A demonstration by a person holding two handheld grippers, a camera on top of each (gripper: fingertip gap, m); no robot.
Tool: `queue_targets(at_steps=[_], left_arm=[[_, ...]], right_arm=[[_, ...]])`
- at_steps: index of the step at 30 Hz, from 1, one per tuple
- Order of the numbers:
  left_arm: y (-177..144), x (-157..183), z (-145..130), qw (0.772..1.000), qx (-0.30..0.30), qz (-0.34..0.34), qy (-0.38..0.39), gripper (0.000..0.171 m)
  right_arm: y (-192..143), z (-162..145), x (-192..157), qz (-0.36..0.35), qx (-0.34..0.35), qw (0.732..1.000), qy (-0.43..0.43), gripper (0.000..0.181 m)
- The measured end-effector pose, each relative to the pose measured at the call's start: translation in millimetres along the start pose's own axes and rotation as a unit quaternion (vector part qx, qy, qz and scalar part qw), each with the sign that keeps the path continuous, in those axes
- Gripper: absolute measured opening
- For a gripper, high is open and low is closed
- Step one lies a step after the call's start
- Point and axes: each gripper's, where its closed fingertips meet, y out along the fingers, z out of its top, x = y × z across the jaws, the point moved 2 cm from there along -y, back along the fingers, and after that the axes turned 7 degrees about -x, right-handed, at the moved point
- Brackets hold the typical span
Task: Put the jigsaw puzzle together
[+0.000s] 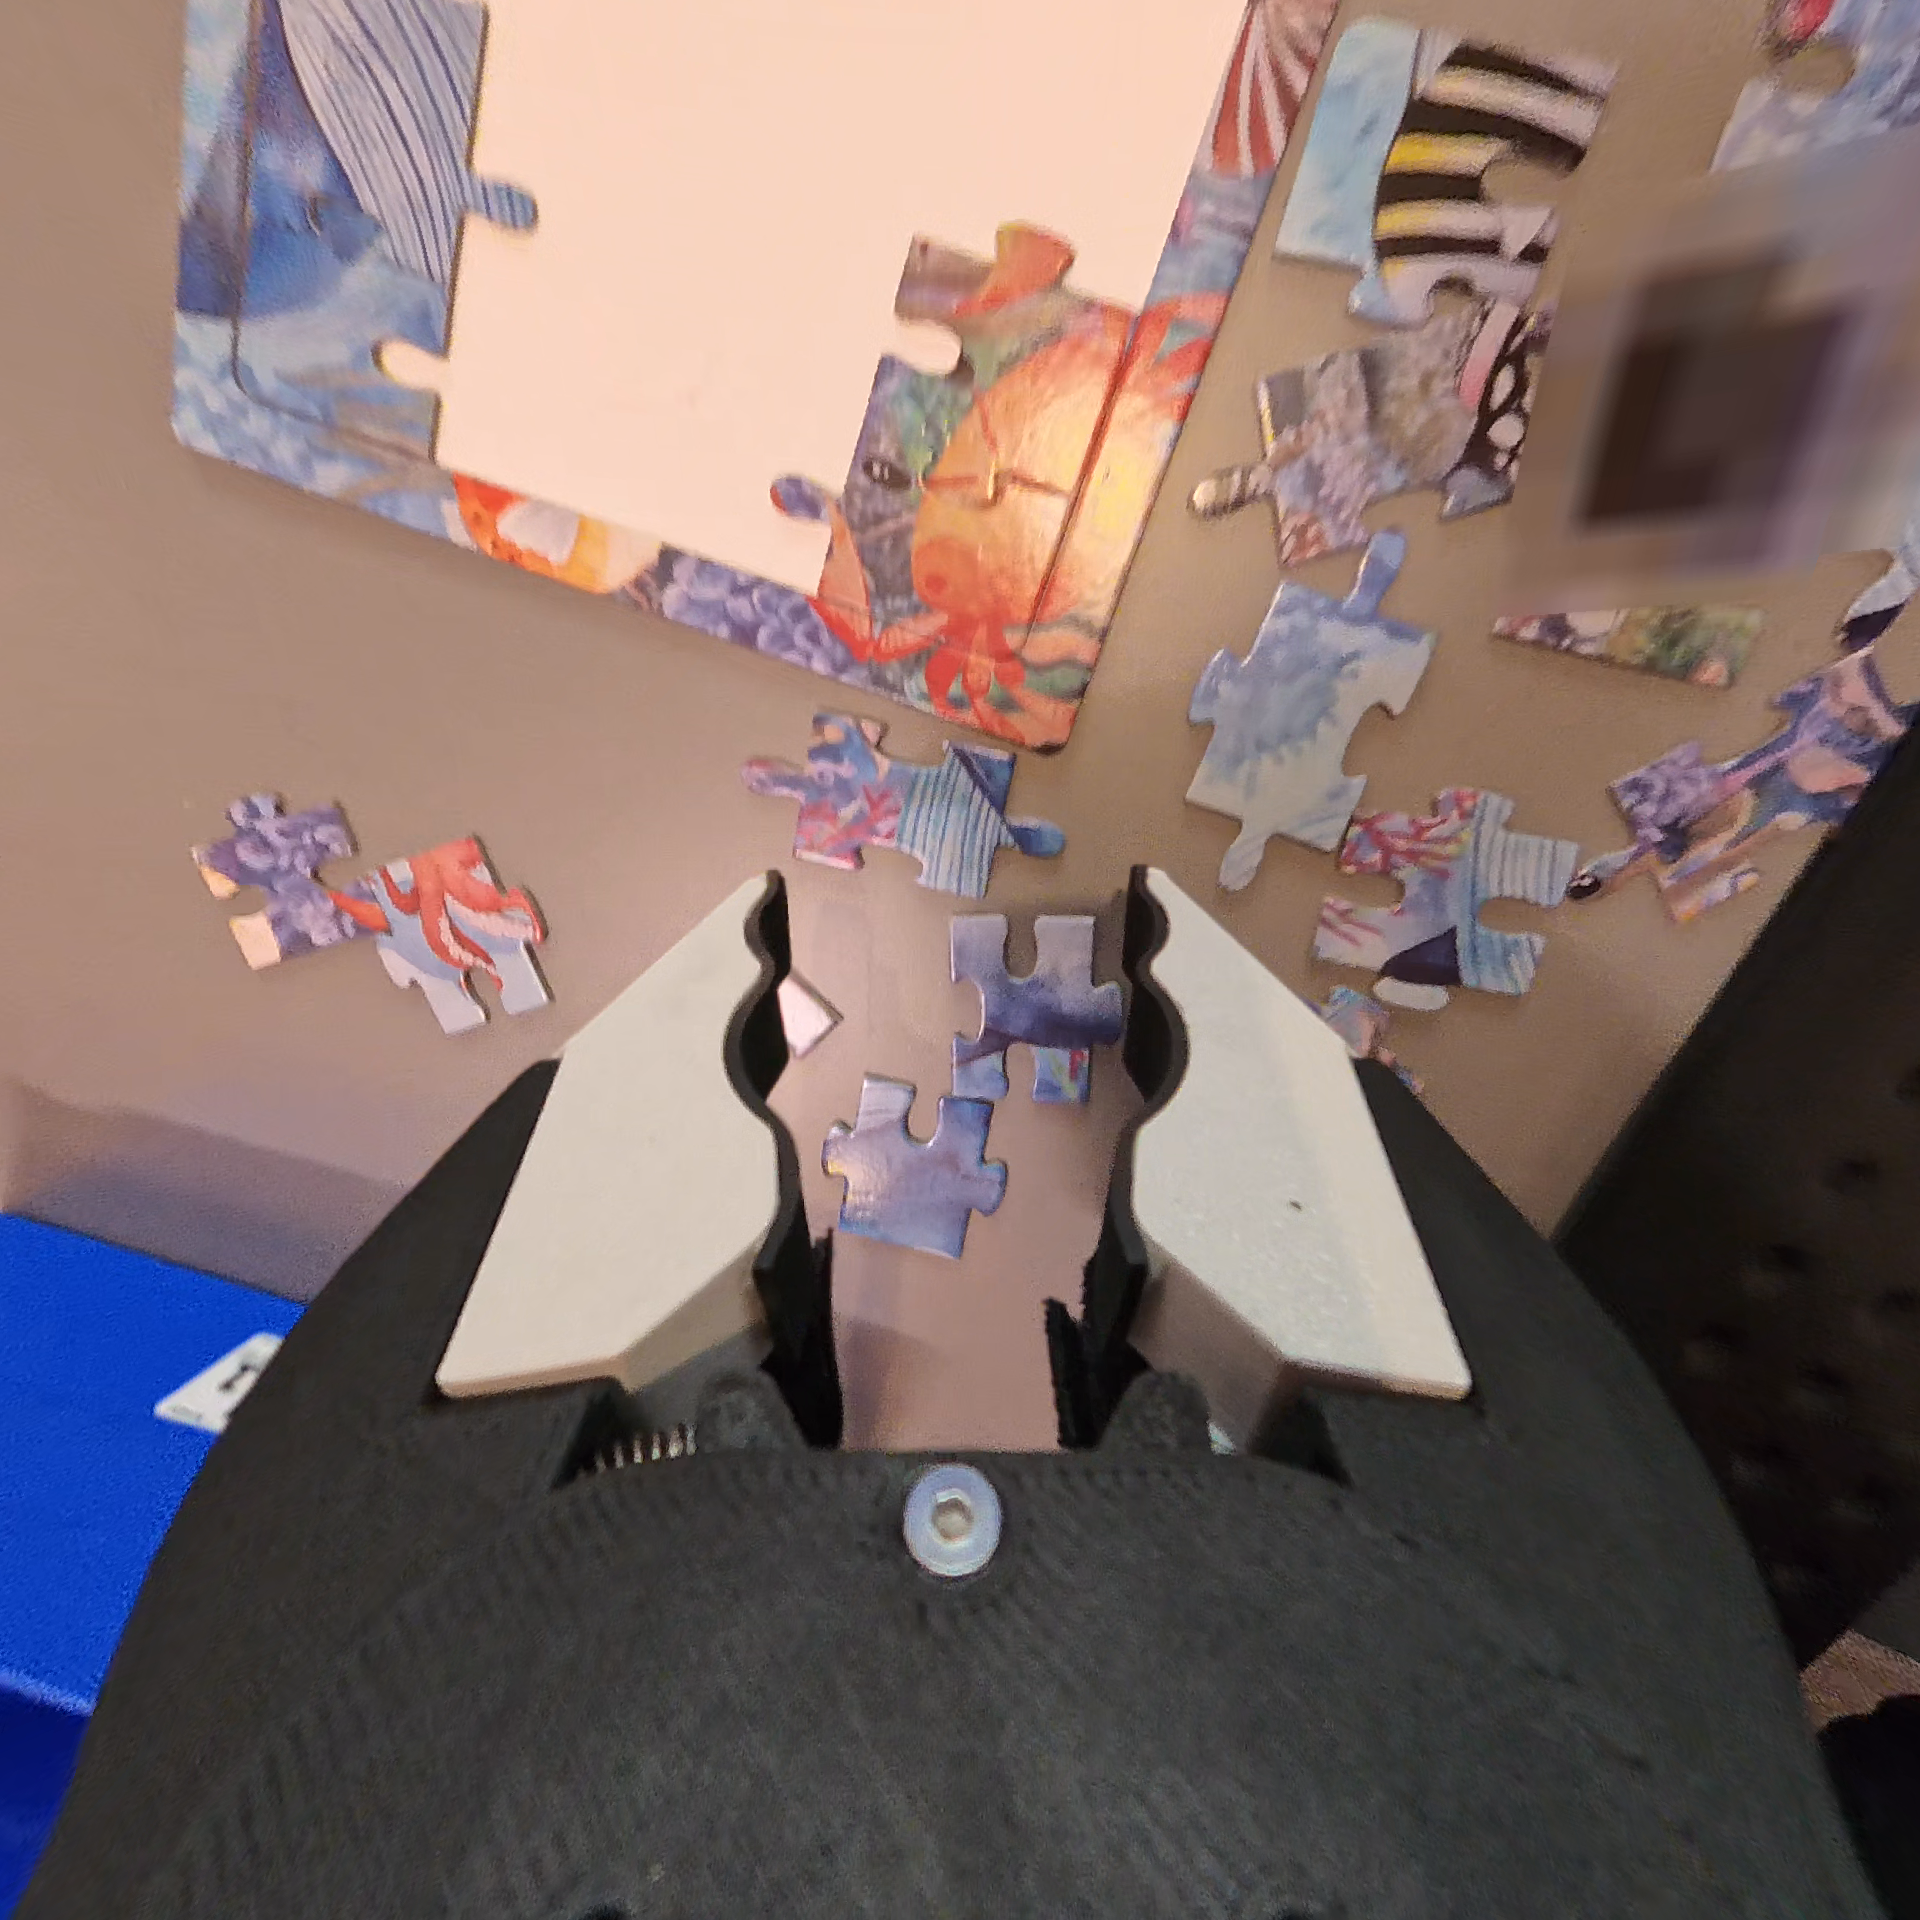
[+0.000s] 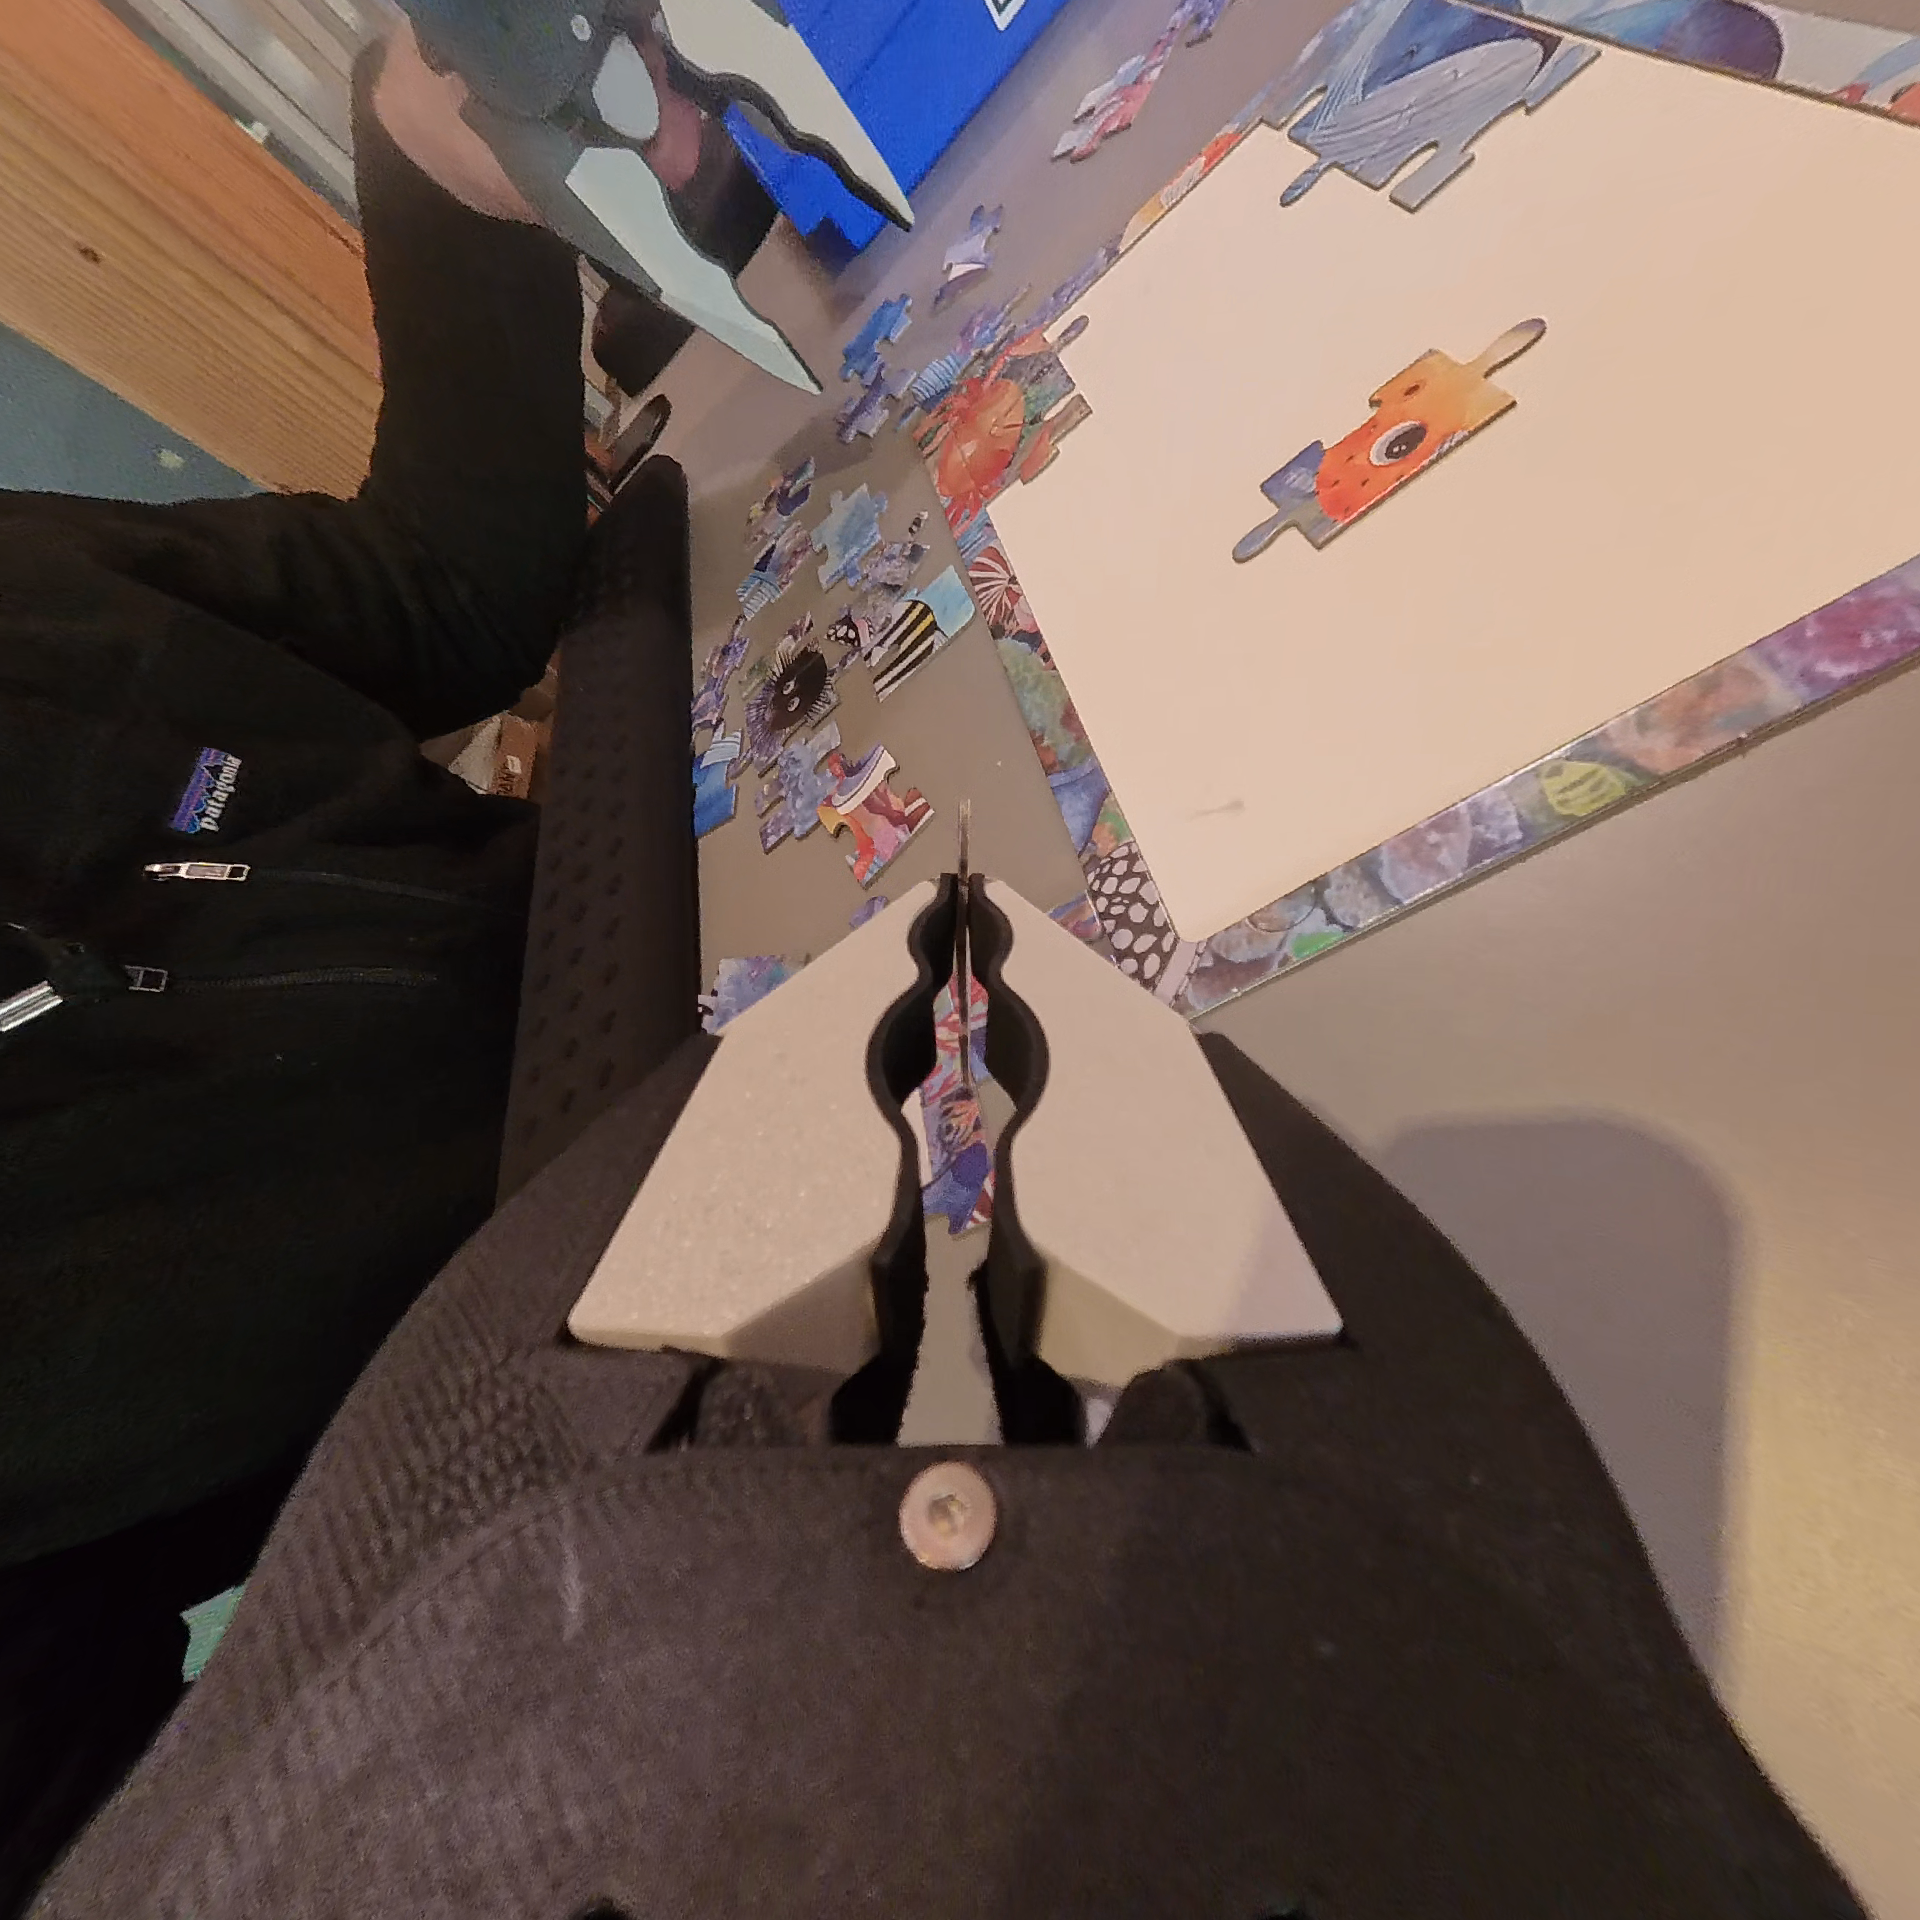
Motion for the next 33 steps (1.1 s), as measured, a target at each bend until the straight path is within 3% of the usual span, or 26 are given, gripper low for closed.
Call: queue_targets(at_steps=[10,21,28,30,33], left_arm=[[8.0,-10.7,-38.3,0.996,-0.085,0.010,-0.019,0.065],[29.1,-13.0,-8.5,0.998,-0.060,-0.012,0.013,0.064],[35.3,-9.9,-2.6,0.998,-0.045,-0.048,0.016,0.035],[34.0,-2.8,-1.4,0.997,-0.039,-0.064,0.021,0.019],[31.5,5.3,-4.5,0.996,-0.043,-0.075,0.022,0.022]], right_arm=[[-3.0,0.7,3.2,-0.012,0.004,1.000,-0.001,0.000],[-4.5,0.3,5.1,-0.018,0.004,1.000,-0.004,0.000],[-6.4,0.1,6.3,-0.023,0.004,1.000,-0.005,0.000],[-5.9,-0.4,6.5,-0.024,0.002,1.000,-0.006,0.000],[-4.9,-1.1,6.1,-0.024,-0.001,1.000,-0.008,0.000]])
